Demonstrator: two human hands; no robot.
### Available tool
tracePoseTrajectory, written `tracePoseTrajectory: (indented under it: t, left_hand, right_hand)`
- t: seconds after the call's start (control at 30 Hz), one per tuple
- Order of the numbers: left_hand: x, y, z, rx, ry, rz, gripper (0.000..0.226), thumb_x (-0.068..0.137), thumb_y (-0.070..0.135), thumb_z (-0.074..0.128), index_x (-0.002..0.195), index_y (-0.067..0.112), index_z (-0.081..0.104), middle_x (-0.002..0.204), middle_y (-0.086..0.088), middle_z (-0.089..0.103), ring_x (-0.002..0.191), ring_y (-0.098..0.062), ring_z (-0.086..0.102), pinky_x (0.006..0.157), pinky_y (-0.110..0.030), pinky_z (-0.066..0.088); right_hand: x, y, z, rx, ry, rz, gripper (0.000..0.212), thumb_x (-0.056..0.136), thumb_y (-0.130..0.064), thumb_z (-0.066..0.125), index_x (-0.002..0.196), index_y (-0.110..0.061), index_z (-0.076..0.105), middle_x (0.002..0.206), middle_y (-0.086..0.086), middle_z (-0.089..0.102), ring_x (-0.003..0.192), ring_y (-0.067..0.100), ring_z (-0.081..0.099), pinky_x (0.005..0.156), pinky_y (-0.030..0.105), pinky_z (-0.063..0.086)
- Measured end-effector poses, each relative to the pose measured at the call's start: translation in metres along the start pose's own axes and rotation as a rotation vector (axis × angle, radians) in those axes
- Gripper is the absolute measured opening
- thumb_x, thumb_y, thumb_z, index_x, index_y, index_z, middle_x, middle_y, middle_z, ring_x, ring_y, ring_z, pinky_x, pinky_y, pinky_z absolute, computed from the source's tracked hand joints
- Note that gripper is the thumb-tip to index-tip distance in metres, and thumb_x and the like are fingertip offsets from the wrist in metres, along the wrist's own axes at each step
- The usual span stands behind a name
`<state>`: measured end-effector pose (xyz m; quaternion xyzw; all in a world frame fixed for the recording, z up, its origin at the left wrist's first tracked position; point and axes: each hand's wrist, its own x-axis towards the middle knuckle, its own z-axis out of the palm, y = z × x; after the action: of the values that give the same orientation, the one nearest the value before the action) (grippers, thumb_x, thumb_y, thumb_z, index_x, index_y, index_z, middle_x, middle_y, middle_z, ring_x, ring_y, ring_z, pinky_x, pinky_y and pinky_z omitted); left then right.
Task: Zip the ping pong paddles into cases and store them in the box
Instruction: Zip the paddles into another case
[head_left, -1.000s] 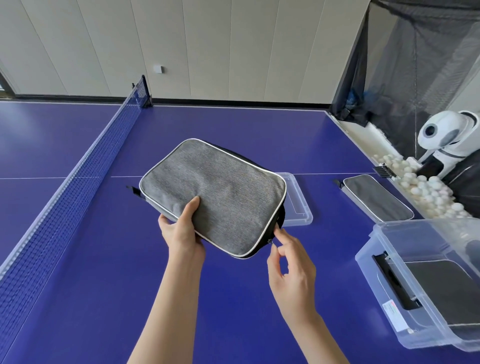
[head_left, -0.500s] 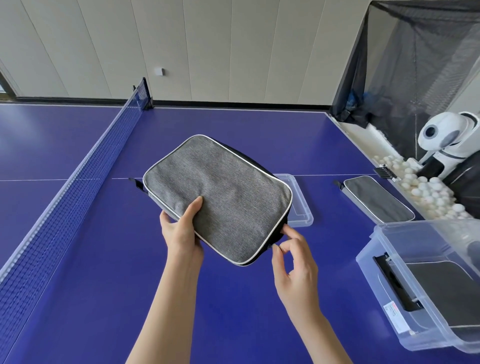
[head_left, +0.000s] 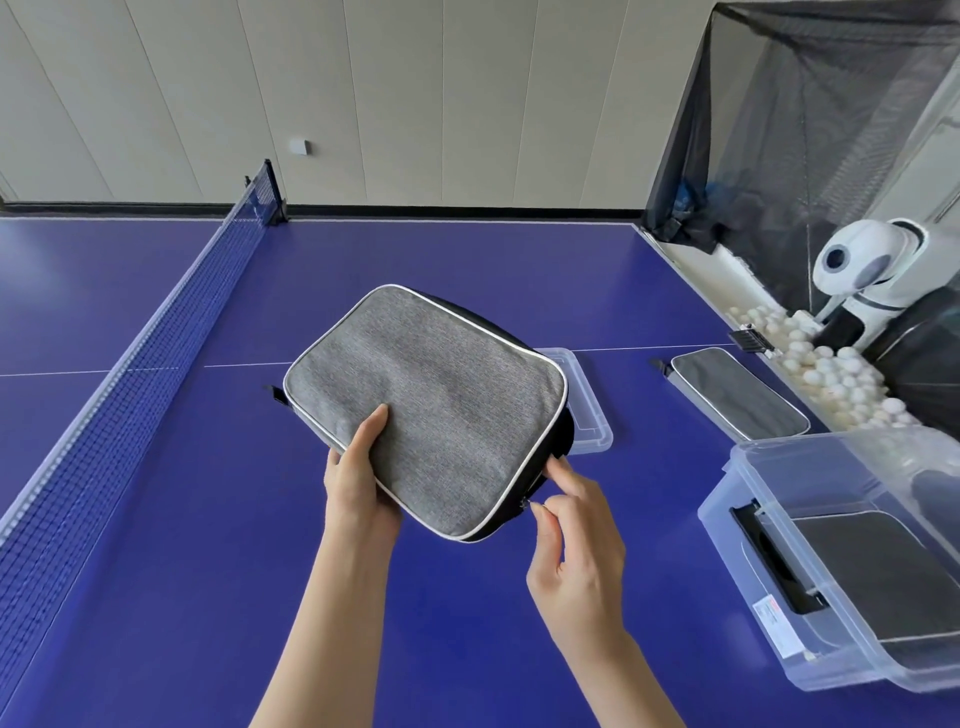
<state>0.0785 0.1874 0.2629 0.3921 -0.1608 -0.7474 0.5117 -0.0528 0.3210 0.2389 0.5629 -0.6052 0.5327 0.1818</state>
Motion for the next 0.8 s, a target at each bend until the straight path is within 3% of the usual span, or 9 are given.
tracePoseTrajectory:
  t: [0.13,0.27,0.47,0.53,0.67,0.8]
  left_hand:
    - [0.002,0.001,0.003,-0.012,-0.007,-0.050,0.050,0.078,0.021,0.075,0.125,0.012,0.058,0.114,-0.005,0.071,0.102,-0.026,0.069,0.083,-0.045,0.056]
    - [0.002,0.004,0.006,-0.009,-0.022,-0.036,0.059,0.076,0.024,0.076,0.130,0.016,0.054,0.117,-0.005,0.070,0.102,-0.027,0.069,0.082,-0.052,0.055]
    - [-0.002,0.007,0.009,0.019,-0.016,0.043,0.049,0.082,0.019,0.071,0.128,0.017,0.055,0.118,-0.004,0.069,0.104,-0.024,0.069,0.088,-0.049,0.055]
    - [-0.002,0.009,0.009,0.016,-0.012,0.049,0.048,0.082,0.019,0.071,0.128,0.018,0.054,0.117,-0.003,0.070,0.103,-0.023,0.069,0.087,-0.049,0.055]
    - [-0.005,0.012,0.011,0.014,0.011,0.073,0.048,0.082,0.017,0.071,0.127,0.018,0.054,0.114,-0.003,0.071,0.097,-0.021,0.071,0.074,-0.044,0.059]
    - [-0.006,0.011,0.011,0.013,0.037,0.099,0.051,0.081,0.014,0.073,0.128,0.014,0.053,0.116,-0.005,0.070,0.098,-0.024,0.071,0.079,-0.048,0.058]
  right_hand:
    - [-0.003,0.000,-0.001,0.019,-0.006,-0.008,0.017,0.099,-0.015,0.046,0.082,-0.012,0.042,0.117,0.016,0.064,0.085,0.017,0.055,0.071,0.015,0.042]
    - [-0.009,0.002,0.000,0.043,-0.020,0.032,0.015,0.097,-0.013,0.049,0.083,-0.013,0.044,0.118,0.016,0.064,0.085,0.019,0.056,0.070,0.020,0.045]
    - [-0.012,-0.002,-0.004,0.140,-0.015,0.188,0.008,0.089,-0.015,0.057,0.083,-0.017,0.053,0.109,0.006,0.061,0.101,0.011,0.057,0.085,0.016,0.042]
    - [-0.016,0.000,-0.003,0.121,0.008,0.240,0.008,0.088,-0.019,0.060,0.081,-0.015,0.059,0.096,0.002,0.056,0.091,0.012,0.055,0.081,0.018,0.042]
    - [-0.022,0.004,-0.003,0.033,-0.039,0.210,0.019,0.088,-0.020,0.061,0.075,-0.006,0.064,0.075,-0.002,0.053,0.071,0.000,0.042,0.065,0.009,0.036]
    - [-0.016,0.008,-0.003,0.004,-0.118,0.142,0.017,0.088,-0.020,0.060,0.075,-0.010,0.057,0.094,0.001,0.059,0.087,0.011,0.054,0.076,0.009,0.038]
